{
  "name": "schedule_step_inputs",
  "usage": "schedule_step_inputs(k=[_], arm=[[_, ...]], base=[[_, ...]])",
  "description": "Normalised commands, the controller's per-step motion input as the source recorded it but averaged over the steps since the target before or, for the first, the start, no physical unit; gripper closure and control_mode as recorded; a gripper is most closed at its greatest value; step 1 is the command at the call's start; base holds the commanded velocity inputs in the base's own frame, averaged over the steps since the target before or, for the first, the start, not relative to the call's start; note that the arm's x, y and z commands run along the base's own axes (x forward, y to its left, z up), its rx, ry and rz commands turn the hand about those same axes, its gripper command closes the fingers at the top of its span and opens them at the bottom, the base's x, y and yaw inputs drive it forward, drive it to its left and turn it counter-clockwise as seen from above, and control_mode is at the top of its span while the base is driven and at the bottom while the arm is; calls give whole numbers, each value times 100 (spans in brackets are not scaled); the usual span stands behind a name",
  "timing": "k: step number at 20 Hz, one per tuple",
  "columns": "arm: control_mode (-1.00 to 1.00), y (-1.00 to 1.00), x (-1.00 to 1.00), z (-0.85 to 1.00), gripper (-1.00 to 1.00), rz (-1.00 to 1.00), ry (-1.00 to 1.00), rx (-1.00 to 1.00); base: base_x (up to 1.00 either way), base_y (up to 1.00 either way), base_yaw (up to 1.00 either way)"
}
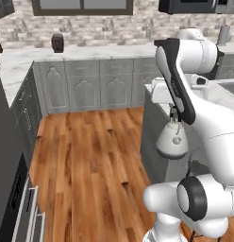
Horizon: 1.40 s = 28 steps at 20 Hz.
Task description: Pick the kettle and bowl and place them in the sink. Then turn on the water.
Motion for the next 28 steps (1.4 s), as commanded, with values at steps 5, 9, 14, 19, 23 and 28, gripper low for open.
schedule_step_inputs(k=[5, 9, 14, 19, 23, 28], arm=[[100, 0, 0, 0, 100, 0, 0, 0], [100, 0, 0, 0, 100, 0, 0, 0], [100, 0, 0, 0, 100, 0, 0, 0], [100, 0, 0, 0, 100, 0, 0, 0], [100, 0, 0, 0, 100, 0, 0, 0], [100, 0, 0, 0, 100, 0, 0, 0]], base=[[98, 0, 11], [97, 0, 8], [100, 0, 7], [94, 11, 1], [97, 25, -4], [100, 25, -6]])
